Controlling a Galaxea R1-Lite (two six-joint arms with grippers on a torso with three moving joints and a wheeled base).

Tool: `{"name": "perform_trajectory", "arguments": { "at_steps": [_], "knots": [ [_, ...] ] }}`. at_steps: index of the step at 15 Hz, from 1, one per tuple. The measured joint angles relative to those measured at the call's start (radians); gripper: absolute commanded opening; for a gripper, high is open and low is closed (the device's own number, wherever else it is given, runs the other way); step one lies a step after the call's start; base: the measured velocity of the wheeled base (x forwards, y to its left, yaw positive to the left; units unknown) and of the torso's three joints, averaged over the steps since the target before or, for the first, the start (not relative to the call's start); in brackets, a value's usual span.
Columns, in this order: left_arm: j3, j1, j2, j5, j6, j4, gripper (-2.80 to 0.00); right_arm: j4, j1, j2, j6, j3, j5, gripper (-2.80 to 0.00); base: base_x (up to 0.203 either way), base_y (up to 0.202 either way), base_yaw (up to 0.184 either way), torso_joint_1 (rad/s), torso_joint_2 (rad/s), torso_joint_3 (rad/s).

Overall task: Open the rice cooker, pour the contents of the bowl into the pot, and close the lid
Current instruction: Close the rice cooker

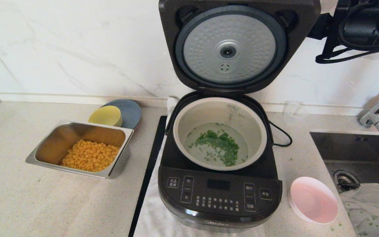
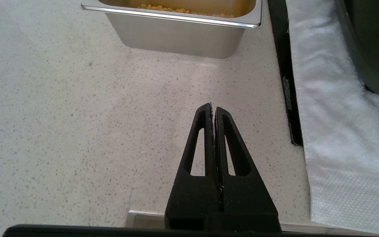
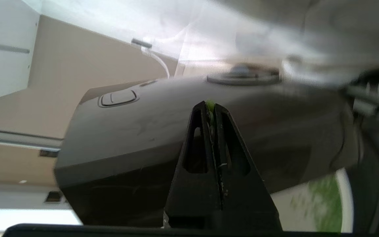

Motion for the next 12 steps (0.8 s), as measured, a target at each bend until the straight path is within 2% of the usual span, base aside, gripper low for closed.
{"name": "perform_trajectory", "arguments": {
  "at_steps": [5, 12],
  "knots": [
    [0.000, 0.000, 0.000, 0.000, 0.000, 0.000, -2.80, 0.009, 0.038, -0.082, -0.002, 0.148, 0.035, -2.80, 0.000, 0.000, 0.000, 0.000, 0.00, 0.000],
    [0.000, 0.000, 0.000, 0.000, 0.000, 0.000, -2.80, 0.003, 0.162, -0.189, -0.017, 0.434, 0.029, -2.80, 0.000, 0.000, 0.000, 0.000, 0.00, 0.000]
  ]
}}
